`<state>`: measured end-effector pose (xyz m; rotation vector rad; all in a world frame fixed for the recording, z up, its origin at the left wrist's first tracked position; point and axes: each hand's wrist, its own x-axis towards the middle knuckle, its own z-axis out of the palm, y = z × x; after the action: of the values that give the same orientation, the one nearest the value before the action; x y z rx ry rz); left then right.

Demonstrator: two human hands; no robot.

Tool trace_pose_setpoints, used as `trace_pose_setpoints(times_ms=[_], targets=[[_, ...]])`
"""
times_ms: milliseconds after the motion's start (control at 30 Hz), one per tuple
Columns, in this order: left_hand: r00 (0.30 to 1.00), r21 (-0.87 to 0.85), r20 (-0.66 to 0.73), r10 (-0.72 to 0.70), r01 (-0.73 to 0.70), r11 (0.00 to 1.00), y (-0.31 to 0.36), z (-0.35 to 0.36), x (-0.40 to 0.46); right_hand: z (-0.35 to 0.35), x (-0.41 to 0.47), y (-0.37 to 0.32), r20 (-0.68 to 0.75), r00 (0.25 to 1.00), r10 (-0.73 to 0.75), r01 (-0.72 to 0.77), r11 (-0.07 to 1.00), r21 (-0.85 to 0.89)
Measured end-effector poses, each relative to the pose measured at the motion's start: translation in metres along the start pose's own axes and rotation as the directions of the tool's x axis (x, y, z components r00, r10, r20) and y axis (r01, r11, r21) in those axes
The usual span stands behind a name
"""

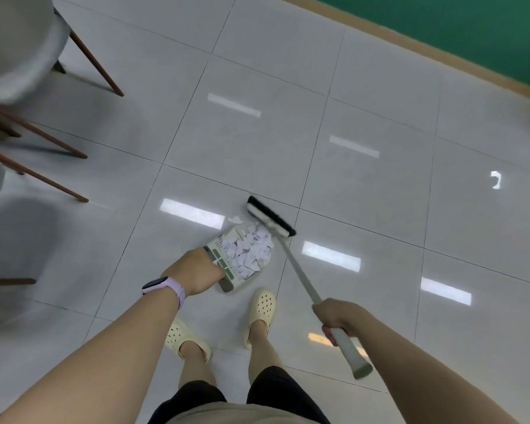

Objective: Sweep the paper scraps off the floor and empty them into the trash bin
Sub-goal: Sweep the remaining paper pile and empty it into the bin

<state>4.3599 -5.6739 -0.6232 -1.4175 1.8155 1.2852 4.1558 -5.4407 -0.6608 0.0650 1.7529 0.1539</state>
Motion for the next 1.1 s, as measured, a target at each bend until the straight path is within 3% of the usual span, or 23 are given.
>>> trace_pose_setpoints(times_ms=[167, 367, 633, 900, 1100], targets=[[1.0, -0.019, -0.016, -0.022, 0.021, 1.0, 0.003, -0.005, 0.003, 0.016, -0.034, 0.032, 0.162, 0.985, 0.061, -0.07, 0.996, 0.049], [0.999, -0.004, -0.012, -0.037, 0.037, 0.999, 0.004, -0.004, 0.003, -0.013, -0.056, 0.059, 0.192, 0.981, 0.039, -0.082, 0.972, 0.221], [0.959, 0.0, 0.164, -0.232, 0.235, 0.972, -0.021, 0.007, -0.013, -0.058, -0.06, 0.083, 0.108, 0.994, -0.016, -0.023, 0.938, 0.347], [0.967, 0.029, 0.051, -0.251, 0.249, 0.968, -0.073, 0.03, -0.049, -0.088, -0.041, 0.082, 0.052, 0.993, -0.104, 0.076, 0.92, 0.385], [0.962, -0.105, -0.001, -0.275, 0.273, 0.956, -0.12, 0.031, -0.091, -0.068, -0.038, 0.079, -0.004, 0.99, -0.142, 0.132, 0.909, 0.395]])
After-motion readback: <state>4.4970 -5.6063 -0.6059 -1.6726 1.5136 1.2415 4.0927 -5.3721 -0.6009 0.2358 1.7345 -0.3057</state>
